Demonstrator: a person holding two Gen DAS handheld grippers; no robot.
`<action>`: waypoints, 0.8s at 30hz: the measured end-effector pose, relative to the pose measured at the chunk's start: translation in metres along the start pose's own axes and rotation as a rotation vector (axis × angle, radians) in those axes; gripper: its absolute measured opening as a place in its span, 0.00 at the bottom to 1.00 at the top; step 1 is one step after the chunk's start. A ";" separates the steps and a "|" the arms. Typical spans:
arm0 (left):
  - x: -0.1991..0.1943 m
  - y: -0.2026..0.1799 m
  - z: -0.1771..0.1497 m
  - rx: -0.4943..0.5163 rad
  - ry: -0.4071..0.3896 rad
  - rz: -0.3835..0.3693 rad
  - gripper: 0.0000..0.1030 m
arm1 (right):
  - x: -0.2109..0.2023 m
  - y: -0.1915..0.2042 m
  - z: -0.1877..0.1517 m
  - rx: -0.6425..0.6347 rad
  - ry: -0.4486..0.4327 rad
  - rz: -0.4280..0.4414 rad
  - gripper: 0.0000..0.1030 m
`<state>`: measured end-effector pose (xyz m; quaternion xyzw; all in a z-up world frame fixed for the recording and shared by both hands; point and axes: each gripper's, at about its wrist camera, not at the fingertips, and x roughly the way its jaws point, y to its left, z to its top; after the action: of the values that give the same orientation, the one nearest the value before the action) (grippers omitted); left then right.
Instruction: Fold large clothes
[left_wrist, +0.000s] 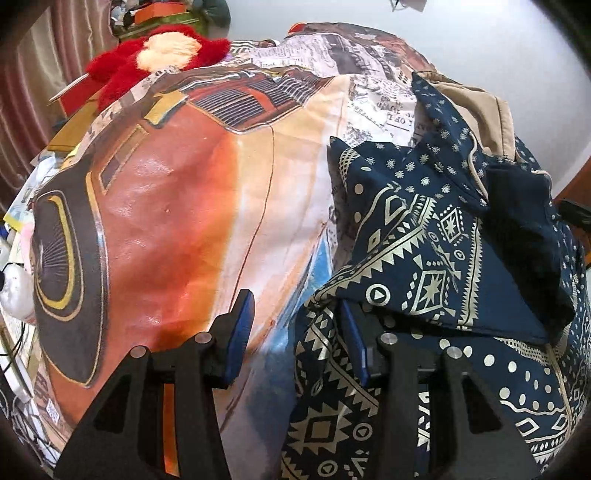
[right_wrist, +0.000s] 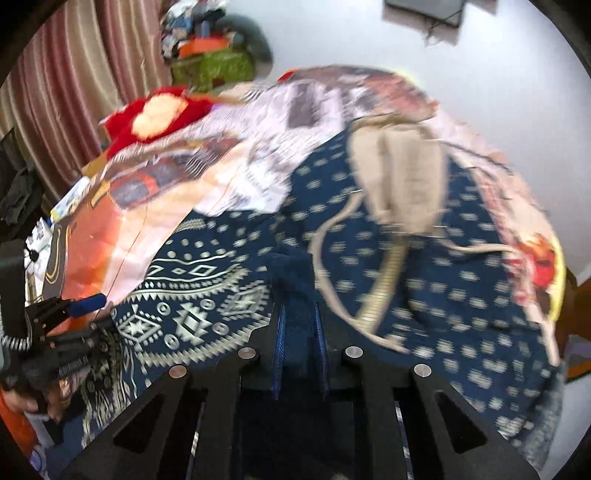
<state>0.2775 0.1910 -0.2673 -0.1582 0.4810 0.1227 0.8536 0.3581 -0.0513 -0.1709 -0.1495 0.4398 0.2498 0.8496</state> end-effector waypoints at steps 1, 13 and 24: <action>0.001 -0.002 -0.001 0.003 0.002 0.014 0.45 | -0.007 -0.009 -0.001 0.017 -0.009 -0.009 0.12; -0.014 -0.017 -0.015 0.054 0.021 0.054 0.45 | -0.067 -0.089 -0.044 0.230 -0.035 -0.016 0.13; -0.046 -0.038 0.009 0.050 0.051 -0.212 0.47 | -0.027 0.001 -0.019 0.028 0.088 0.097 0.13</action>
<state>0.2751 0.1567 -0.2171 -0.1897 0.4861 0.0157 0.8529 0.3316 -0.0676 -0.1595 -0.1272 0.4868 0.2776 0.8184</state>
